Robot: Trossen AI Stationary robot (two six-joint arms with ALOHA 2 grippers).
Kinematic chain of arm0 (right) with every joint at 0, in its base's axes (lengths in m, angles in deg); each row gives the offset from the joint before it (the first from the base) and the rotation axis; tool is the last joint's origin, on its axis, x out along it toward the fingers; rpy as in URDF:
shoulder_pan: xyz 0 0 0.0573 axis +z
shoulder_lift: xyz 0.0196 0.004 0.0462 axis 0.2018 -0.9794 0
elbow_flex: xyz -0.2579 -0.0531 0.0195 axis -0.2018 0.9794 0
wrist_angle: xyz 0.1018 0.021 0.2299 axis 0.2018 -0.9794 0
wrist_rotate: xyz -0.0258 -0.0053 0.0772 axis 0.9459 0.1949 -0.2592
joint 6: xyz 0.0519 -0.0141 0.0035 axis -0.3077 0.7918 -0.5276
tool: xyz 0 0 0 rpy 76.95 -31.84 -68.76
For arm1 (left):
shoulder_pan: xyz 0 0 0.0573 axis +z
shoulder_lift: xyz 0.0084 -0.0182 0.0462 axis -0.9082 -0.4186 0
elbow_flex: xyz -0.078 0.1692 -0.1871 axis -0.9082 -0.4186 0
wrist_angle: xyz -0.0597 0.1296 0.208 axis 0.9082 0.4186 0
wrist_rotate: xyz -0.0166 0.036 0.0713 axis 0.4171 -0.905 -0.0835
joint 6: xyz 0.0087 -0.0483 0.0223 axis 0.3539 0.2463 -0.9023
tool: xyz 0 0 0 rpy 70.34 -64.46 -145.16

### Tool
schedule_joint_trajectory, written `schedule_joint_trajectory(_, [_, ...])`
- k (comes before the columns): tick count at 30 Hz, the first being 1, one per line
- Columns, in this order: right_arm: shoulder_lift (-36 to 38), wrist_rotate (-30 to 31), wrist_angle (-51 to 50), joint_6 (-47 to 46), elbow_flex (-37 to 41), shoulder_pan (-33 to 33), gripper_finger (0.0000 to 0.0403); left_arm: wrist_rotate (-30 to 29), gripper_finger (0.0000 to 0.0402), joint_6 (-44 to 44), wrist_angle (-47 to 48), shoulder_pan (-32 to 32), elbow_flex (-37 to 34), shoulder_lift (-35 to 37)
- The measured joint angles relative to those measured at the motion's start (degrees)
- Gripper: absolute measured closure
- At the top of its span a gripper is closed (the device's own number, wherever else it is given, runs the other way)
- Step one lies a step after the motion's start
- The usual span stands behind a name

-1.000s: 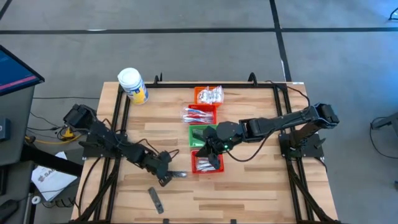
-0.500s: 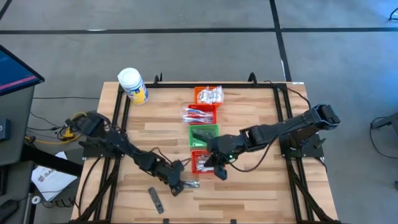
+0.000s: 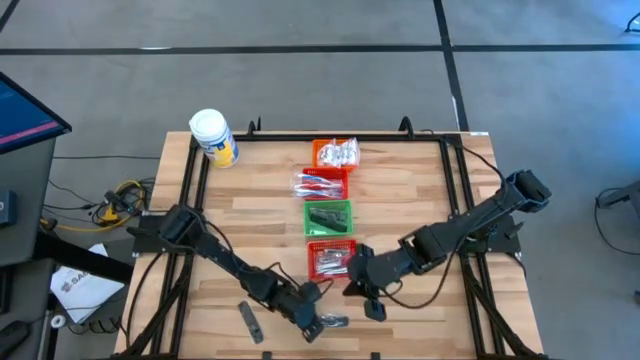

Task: Pick & Place Travel size toiletries
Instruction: Put the black comb into the green basket

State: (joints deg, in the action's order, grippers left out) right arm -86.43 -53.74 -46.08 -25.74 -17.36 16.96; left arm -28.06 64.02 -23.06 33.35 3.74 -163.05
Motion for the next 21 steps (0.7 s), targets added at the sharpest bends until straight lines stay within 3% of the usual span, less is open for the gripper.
schedule_joint_trajectory(5, [1.1,2.0,1.3,-1.2,3.8,4.0,0.0403,-3.1,0.0401,1.1,0.6,0.8,2.2,-1.0])
schedule_joint_trajectory(16, [9.7,6.8,26.4,-8.9,24.4,9.5,0.0403,-7.4,0.0401,-1.6,0.5,0.4,8.4,-0.8])
schedule_joint_trajectory(21, [9.3,7.7,30.0,-10.1,28.4,10.8,0.0403,-7.6,0.0401,-1.5,9.7,-1.5,11.7,-0.8])
